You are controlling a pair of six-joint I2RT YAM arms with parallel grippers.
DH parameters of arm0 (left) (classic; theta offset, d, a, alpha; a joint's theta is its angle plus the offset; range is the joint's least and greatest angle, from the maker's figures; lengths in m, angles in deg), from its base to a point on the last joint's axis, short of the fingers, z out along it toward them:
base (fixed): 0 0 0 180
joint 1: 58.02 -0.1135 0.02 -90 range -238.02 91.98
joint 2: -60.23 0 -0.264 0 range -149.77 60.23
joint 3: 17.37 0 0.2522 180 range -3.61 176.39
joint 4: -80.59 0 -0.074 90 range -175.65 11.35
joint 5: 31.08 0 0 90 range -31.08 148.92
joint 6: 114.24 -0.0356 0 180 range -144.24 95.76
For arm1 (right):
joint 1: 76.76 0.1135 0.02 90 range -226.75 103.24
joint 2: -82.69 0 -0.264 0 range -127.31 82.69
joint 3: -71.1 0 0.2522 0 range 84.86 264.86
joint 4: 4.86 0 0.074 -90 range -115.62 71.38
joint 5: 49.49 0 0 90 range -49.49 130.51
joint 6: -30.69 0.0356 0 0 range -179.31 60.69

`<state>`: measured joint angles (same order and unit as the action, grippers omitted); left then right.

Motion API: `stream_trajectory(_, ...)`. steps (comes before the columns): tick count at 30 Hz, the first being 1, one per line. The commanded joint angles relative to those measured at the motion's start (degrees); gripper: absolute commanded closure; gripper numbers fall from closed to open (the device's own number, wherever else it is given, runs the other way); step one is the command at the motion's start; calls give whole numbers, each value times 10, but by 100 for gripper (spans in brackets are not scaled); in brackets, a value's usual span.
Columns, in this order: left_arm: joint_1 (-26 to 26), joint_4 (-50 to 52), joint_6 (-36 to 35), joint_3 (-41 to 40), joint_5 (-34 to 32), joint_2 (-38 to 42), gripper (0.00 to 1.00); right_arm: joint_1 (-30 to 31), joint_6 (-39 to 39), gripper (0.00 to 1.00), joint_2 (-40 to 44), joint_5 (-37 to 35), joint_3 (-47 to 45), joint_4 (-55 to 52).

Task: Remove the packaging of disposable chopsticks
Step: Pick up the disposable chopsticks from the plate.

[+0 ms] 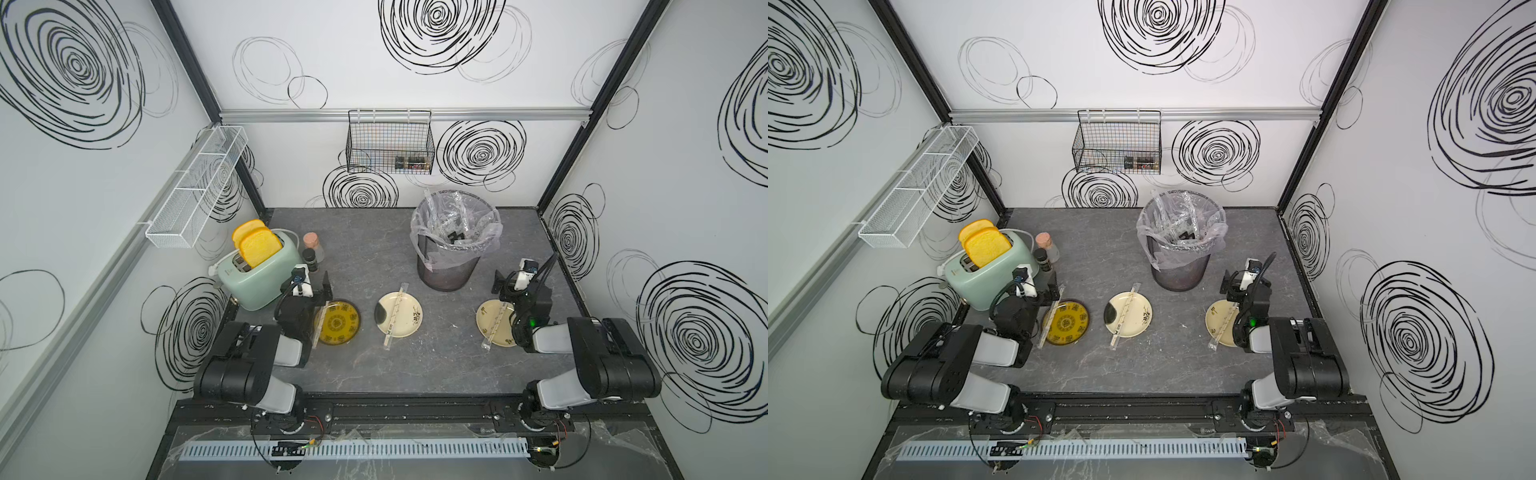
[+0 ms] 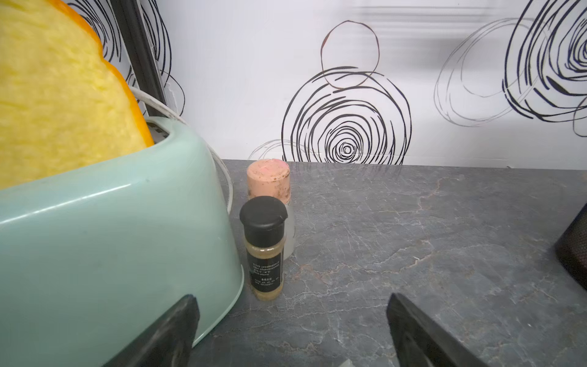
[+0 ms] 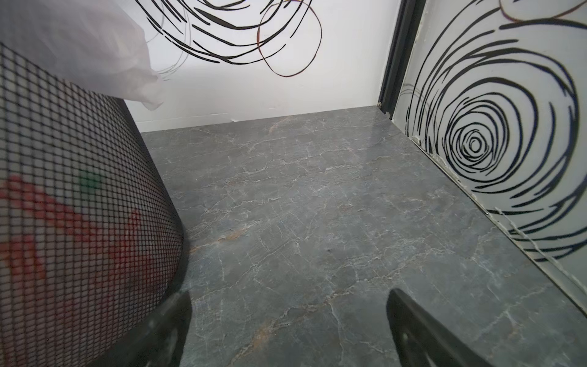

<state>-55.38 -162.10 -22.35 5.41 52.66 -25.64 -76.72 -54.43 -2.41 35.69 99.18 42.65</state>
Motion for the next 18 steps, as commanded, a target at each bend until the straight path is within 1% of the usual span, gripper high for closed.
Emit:
stream_trajectory(1, 2, -33, -6, 10, -2, 4, 4, -4, -3, 2, 5, 11, 4, 18)
stream_trajectory(18, 6, -25, -8, 14, -7, 4, 4, -3, -2, 2, 5, 9, 4, 18)
